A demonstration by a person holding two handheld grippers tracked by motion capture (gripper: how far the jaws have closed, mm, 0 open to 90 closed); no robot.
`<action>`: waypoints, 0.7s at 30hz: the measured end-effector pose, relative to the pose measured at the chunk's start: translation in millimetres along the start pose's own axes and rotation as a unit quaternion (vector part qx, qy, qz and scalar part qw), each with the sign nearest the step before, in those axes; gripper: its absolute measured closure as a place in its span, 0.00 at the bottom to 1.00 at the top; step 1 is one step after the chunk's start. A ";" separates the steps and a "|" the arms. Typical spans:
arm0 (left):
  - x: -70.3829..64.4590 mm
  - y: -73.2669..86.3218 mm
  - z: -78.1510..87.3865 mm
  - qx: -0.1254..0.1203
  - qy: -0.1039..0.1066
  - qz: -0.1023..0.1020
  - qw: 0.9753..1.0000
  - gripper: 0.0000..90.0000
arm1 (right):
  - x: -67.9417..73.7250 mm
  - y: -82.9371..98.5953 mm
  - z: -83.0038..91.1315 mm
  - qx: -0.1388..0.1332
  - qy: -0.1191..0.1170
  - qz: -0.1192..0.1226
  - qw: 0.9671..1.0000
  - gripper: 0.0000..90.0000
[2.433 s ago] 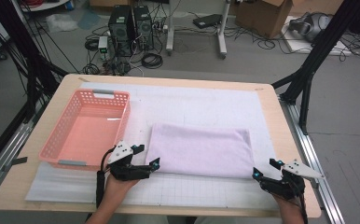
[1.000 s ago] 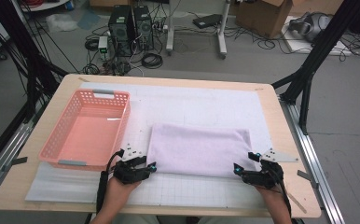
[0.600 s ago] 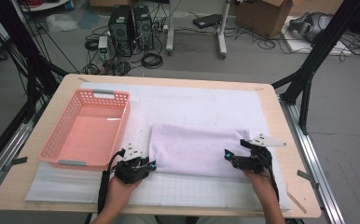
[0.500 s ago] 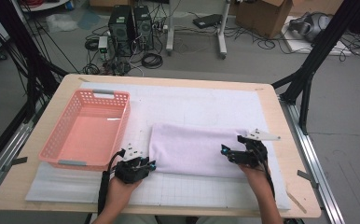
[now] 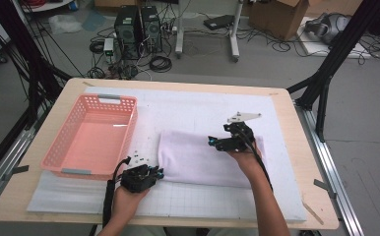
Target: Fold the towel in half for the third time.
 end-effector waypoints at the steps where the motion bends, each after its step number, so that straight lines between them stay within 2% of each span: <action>1: 0.1 -0.1 0.0 0.000 0.001 0.001 1.000 0.87 | 3.0 -2.1 -5.5 0.008 -0.005 0.003 1.000 0.20; 4: 0.6 -0.1 0.2 0.000 0.004 0.009 1.000 0.88 | 10.8 -7.7 -23.8 0.020 -0.014 0.021 0.999 0.20; 11: 1.2 -0.6 0.3 -0.003 0.009 0.023 1.000 0.88 | 35.4 -12.4 -67.0 0.054 -0.041 0.039 0.997 0.21; 16: 2.2 -0.4 1.0 -0.002 0.014 0.029 0.999 0.88 | 60.1 -14.8 -96.5 0.079 -0.074 0.072 0.992 0.32; 18: 2.3 -0.6 0.9 -0.003 0.013 0.032 0.999 0.89 | 67.4 -15.0 -107.7 0.089 -0.077 0.078 0.990 0.36; 21: 2.2 -0.6 1.0 -0.003 0.015 0.036 0.999 0.88 | 75.4 -12.4 -122.0 0.111 -0.080 0.099 0.986 0.40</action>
Point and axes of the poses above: each handheld gripper's, and its own axes: z roughly backward along the jaws, y roughly out of its underside, x roughly to its left, the point moved 10 cm from there along -z, roughly forward along the jaws, and after that the axes turned 7 degrees about -x, right-handed, at the moved point
